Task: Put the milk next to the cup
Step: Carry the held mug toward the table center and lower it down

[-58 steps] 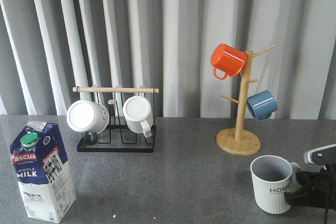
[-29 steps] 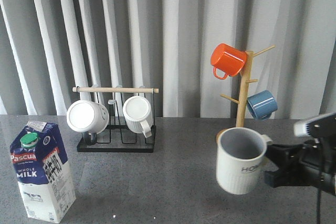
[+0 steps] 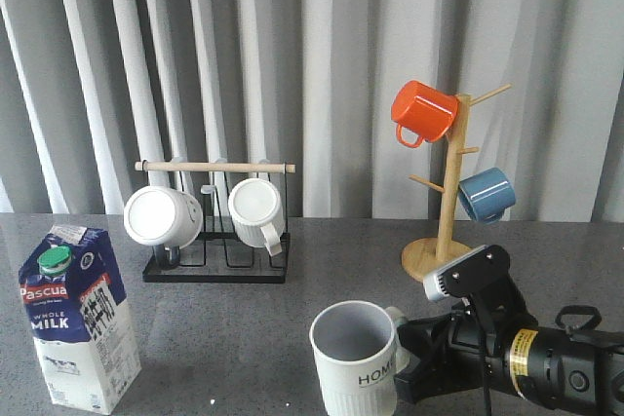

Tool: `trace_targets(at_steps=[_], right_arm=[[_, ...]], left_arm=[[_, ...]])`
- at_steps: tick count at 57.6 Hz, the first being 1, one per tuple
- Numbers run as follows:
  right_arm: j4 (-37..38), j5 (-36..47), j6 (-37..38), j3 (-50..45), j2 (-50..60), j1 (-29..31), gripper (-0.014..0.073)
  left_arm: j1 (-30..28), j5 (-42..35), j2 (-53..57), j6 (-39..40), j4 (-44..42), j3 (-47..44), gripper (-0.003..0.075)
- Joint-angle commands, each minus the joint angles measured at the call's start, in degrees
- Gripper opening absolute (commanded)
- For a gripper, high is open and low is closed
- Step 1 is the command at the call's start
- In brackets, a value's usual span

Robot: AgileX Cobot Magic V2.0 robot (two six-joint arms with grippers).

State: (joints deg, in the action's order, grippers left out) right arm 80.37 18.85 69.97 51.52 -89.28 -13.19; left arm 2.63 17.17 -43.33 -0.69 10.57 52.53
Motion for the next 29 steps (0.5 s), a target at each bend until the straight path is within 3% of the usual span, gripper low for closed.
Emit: trace_targets(at_steps=[1,16,29], right_arm=[[-1.12,0.70,0.33,1.86,0.57,0.00,-0.0002],[-0.47,0.45,0.33,1.86,-1.72,0.00,0.0057],[-0.47,-2.08,1.20,1.67,-1.72,0.00,0.0235]], left_arm=[[-0.07,-4.07,-0.03,-0.12,0.24,1.96,0.0418],[-0.07,-4.07,-0.03,-0.12,0.24,1.96,0.0418],[-0.07,-4.07,-0.03,-0.12,0.24,1.96,0.0418]])
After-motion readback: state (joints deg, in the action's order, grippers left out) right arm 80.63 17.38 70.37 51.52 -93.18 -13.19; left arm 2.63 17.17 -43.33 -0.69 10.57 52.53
